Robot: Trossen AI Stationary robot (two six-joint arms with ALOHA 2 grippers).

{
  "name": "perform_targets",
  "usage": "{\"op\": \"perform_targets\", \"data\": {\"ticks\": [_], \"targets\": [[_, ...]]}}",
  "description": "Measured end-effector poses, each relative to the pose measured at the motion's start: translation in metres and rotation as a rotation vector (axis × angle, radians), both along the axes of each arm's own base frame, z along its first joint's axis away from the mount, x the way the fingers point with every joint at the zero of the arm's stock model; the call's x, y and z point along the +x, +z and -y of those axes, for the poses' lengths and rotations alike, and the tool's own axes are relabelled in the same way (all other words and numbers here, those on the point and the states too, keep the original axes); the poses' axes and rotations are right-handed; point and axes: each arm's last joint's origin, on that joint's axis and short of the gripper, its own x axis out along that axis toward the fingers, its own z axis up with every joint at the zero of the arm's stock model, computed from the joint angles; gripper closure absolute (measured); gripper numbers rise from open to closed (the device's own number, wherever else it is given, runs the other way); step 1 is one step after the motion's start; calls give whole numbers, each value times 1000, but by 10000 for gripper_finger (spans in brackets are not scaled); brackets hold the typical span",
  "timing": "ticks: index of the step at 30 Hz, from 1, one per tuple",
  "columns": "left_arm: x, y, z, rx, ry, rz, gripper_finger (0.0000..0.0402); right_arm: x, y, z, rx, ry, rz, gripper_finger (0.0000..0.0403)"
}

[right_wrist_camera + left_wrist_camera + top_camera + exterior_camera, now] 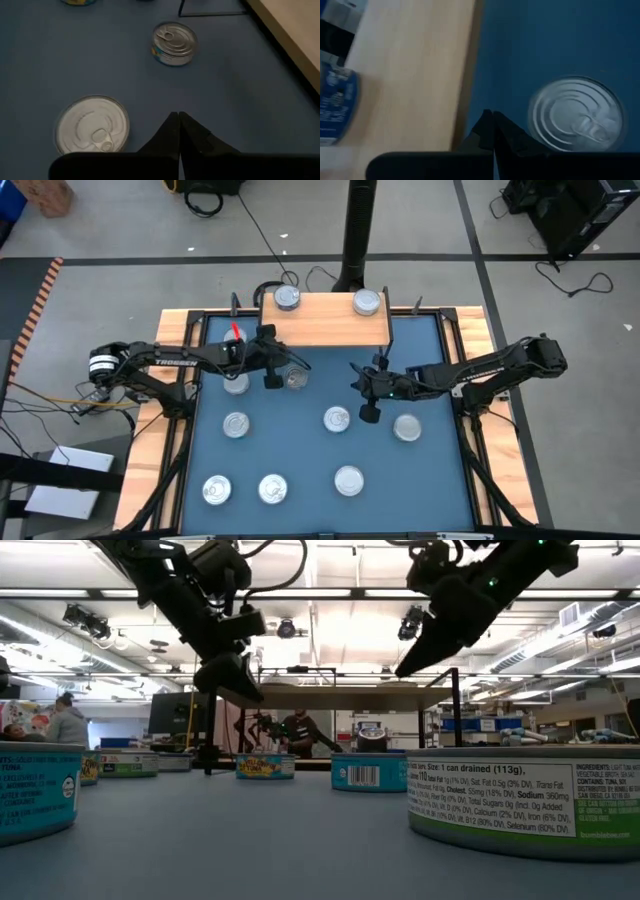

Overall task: Stack canned seafood by type on shelf
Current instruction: Put the light blue tuna can on the shelf

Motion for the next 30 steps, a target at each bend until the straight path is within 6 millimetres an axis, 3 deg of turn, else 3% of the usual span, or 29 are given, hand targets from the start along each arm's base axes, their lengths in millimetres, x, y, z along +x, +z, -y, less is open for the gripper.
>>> {"op": "perform_targets", "data": {"ticks": [11, 22, 30], "targets": [[5, 3, 12, -9, -32, 42, 401, 5, 14, 1, -57, 33, 121, 393], [5, 18, 15, -88, -67, 144, 401, 8, 22, 1, -105, 68, 182, 392], [0, 32, 19, -136, -144, 357, 402, 9, 24, 1, -110, 48, 210, 393]]}}
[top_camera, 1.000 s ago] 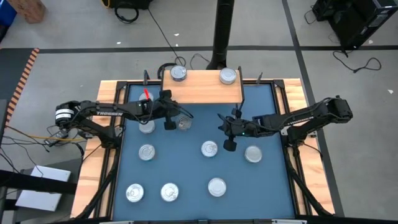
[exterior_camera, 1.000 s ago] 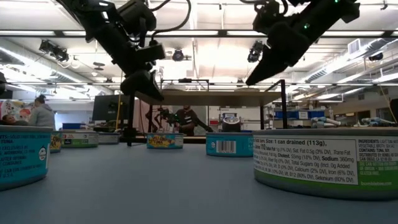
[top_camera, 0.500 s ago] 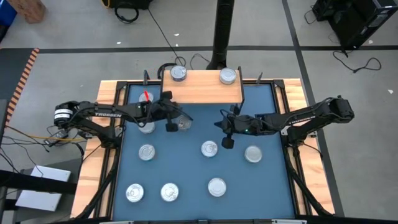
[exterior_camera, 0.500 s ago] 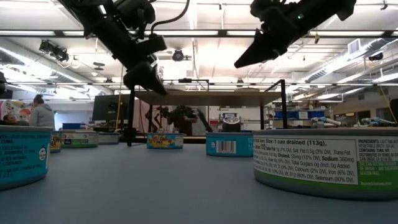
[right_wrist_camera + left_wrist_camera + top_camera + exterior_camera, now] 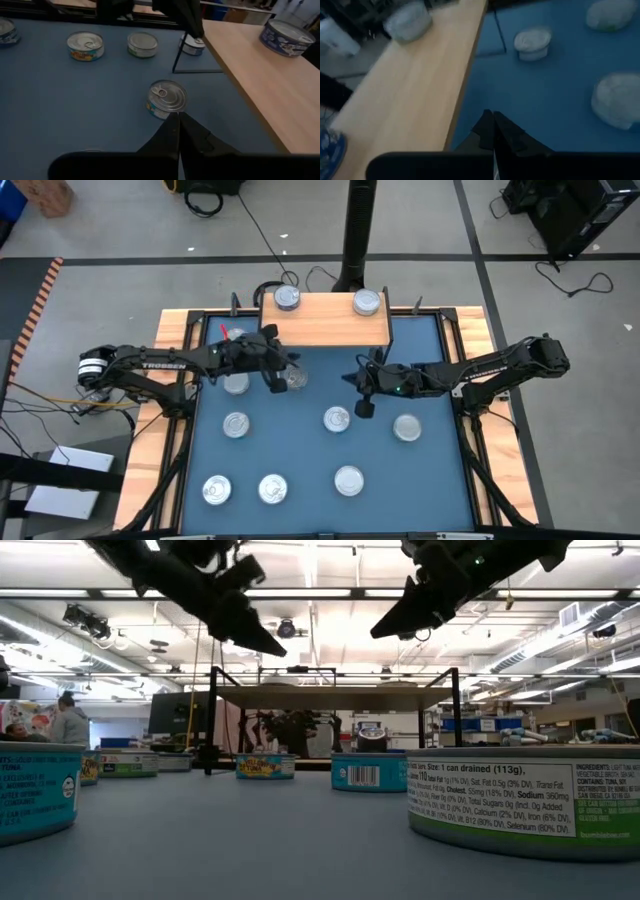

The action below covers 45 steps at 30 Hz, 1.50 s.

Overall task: Stack canned seafood by type on shelf
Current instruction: Put the light blue tuna can on the shelf

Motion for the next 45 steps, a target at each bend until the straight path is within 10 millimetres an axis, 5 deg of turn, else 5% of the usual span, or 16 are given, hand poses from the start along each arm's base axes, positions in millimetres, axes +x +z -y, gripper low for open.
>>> {"op": "perform_targets", "data": {"ticks": [10, 20, 45], "targets": [[-21, -20, 5, -32, 0, 129, 401, 2, 5, 6, 8, -31, 49, 394], [-30, -36, 14, -37, -60, 190, 401, 11, 38, 9, -8, -31, 62, 394], [-28, -40, 31, -57, -99, 182, 401, 9, 38, 28, -11, -98, 32, 394]]}}
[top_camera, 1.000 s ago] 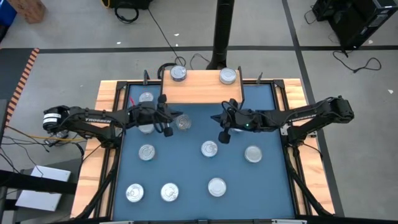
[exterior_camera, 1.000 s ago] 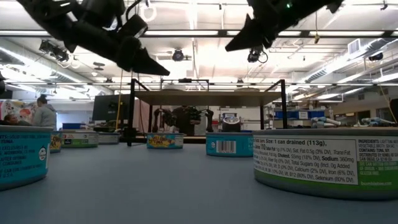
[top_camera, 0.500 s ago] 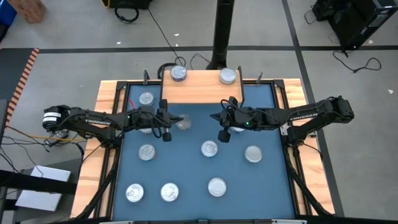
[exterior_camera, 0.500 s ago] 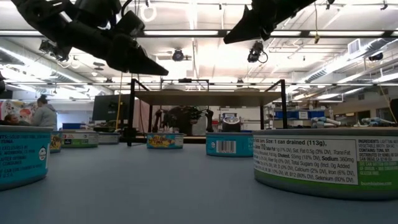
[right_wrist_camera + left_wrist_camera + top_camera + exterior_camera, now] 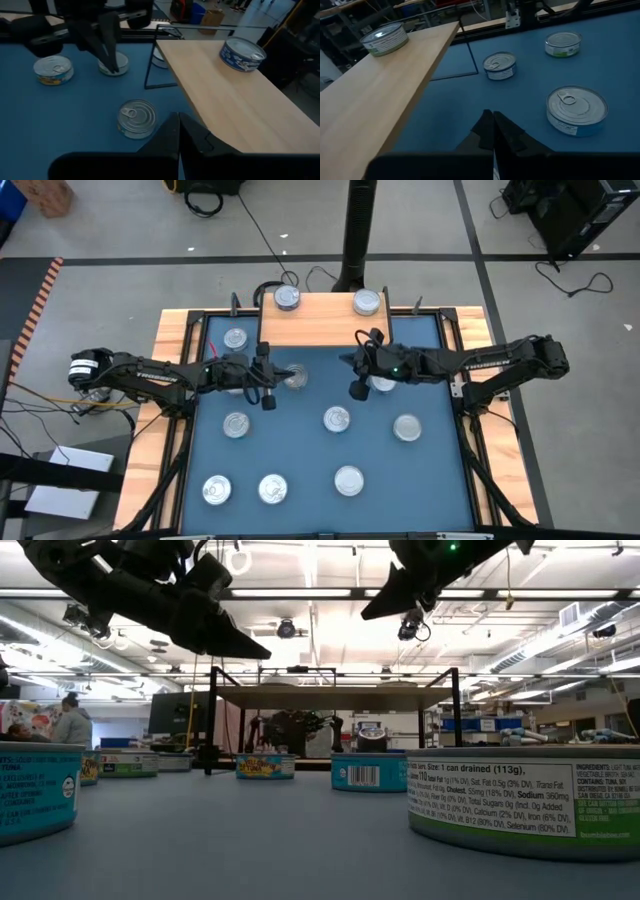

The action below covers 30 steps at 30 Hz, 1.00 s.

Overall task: Stack canned seafood by type on shelf
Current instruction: Put the light blue tuna can on the shelf

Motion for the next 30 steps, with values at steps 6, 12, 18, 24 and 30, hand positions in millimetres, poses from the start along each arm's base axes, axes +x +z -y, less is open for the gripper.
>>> {"op": "perform_targets", "data": {"ticks": [6, 12, 18, 24, 30], "targets": [[1, 3, 0, -2, -11, 26, 401, 0, 0, 5, -2, 19, -7, 394], [1, 3, -2, -30, -23, 35, 401, 3, 6, 11, -8, 98, 57, 384], [1, 6, -7, -28, -2, 68, 401, 2, 6, 24, -21, 58, 44, 389], [1, 9, -8, -45, 28, 101, 401, 10, 0, 37, -24, 12, -12, 395], [0, 8, -12, -84, 35, 100, 401, 31, 5, 37, -21, 45, -36, 400]]}}
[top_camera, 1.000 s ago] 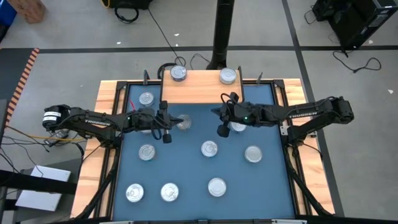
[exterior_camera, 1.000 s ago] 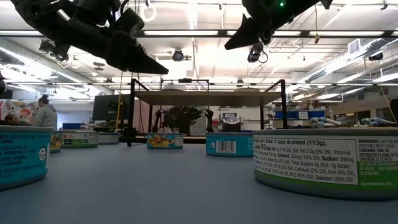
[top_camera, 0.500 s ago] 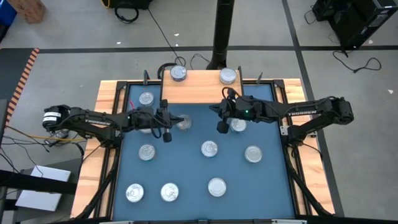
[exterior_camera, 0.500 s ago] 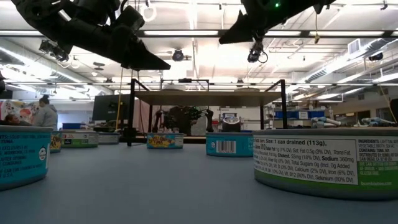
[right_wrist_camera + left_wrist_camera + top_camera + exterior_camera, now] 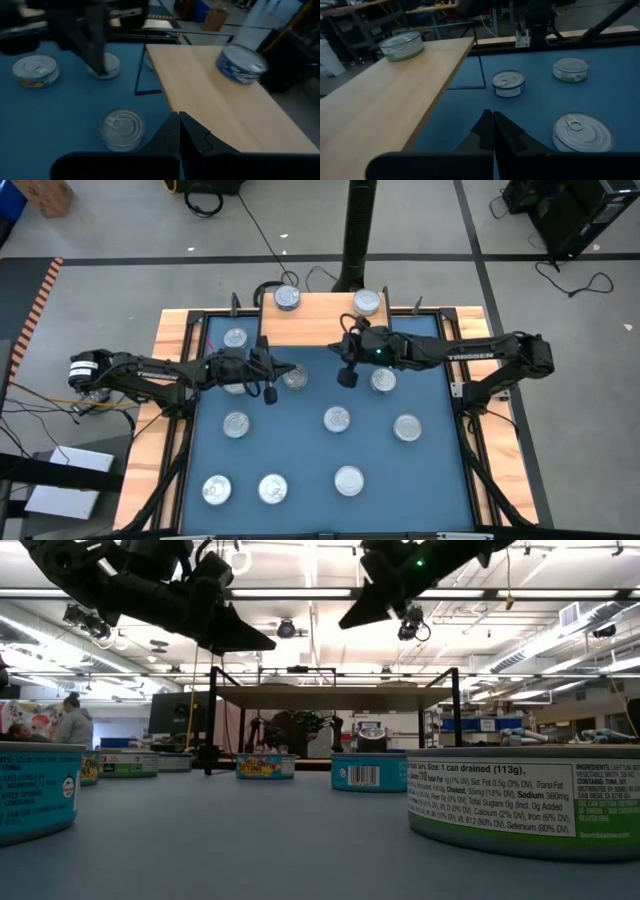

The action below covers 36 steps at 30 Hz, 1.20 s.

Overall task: Stack canned seafood by type on shelf
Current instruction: Put the light blue tuna can on the shelf

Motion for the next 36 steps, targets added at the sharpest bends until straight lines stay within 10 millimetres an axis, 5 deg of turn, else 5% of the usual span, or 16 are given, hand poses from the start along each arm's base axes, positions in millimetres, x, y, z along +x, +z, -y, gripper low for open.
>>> {"op": "perform_targets", "data": {"ticks": [8, 19, 29, 36], "targets": [[0, 4, -1, -51, -149, 49, 401, 14, 2, -4, 36, 91, -54, 400], [-1, 3, -2, 21, -124, -34, 401, -9, 9, -20, 42, 61, -224, 400], [-1, 8, -9, 80, -23, -25, 401, -24, 10, 58, -66, -262, -235, 401], [-3, 8, -19, 67, 36, -25, 401, -37, 10, 101, -20, -275, -193, 400]]}}
